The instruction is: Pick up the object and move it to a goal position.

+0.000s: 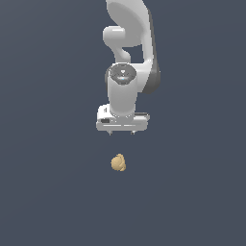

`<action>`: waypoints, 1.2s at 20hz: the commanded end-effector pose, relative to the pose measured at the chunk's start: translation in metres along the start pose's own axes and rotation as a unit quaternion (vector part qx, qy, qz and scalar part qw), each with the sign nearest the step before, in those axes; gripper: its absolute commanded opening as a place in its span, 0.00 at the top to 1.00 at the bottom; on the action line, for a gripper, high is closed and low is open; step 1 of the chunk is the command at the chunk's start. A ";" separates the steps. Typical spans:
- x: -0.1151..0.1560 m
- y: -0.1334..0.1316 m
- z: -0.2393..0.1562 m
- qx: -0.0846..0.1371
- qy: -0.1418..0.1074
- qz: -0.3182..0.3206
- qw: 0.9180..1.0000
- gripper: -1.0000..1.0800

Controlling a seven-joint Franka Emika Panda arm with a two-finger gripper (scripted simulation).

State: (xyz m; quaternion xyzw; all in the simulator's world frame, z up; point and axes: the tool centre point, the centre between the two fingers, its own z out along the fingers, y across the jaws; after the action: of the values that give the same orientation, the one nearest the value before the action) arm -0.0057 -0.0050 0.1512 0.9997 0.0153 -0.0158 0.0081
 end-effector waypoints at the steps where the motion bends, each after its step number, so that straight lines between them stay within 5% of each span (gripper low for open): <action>1: 0.000 0.000 0.000 0.000 0.000 0.000 1.000 0.04; 24: 0.024 -0.002 0.007 0.000 0.005 -0.037 0.999 0.04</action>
State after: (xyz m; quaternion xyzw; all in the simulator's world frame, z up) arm 0.0130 -0.0016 0.1466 0.9987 0.0486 -0.0118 0.0076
